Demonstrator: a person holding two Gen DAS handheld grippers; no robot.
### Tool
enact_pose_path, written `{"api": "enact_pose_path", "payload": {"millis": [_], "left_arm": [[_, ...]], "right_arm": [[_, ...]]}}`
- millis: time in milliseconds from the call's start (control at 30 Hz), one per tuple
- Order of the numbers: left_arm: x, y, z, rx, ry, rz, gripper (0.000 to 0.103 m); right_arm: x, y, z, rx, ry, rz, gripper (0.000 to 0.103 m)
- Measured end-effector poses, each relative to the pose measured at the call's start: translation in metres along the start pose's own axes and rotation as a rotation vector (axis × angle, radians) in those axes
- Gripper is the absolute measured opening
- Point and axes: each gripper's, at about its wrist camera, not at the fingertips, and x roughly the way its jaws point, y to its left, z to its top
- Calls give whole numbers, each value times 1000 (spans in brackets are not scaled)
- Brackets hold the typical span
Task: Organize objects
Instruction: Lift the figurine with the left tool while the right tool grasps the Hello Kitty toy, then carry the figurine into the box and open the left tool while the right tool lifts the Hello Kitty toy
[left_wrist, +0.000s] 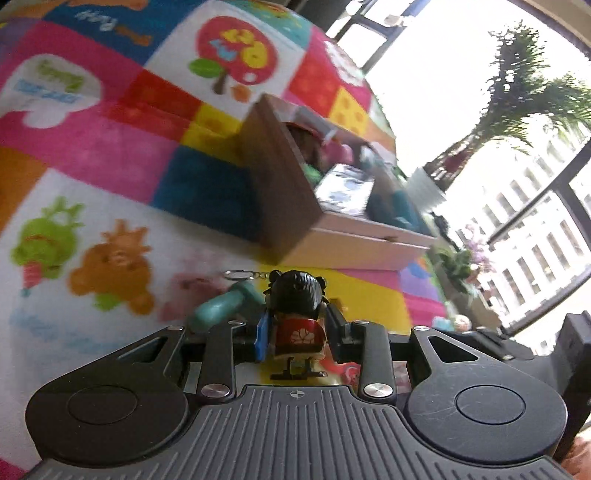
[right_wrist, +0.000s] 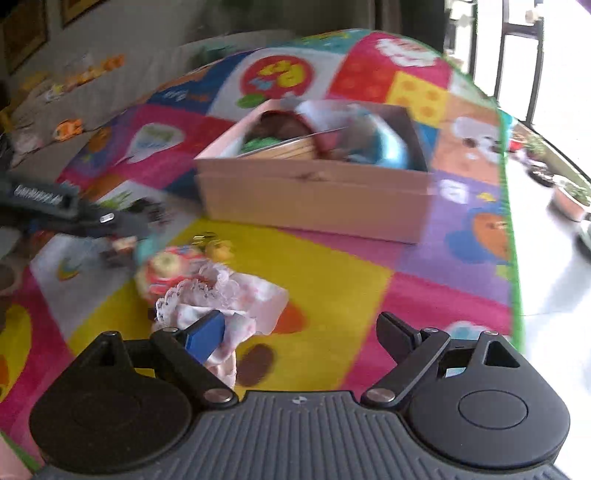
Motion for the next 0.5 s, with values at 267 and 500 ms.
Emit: {"api": "enact_pose_path", "payload": {"millis": [267,500], "left_arm": [[-55,9,17,46,-166,239,35],[-72,16,12,72,-167,272,35]], "right_arm": [[-8,60,24,-134,-104,101,90],[31,114,40,-267,-75,106,64]]}}
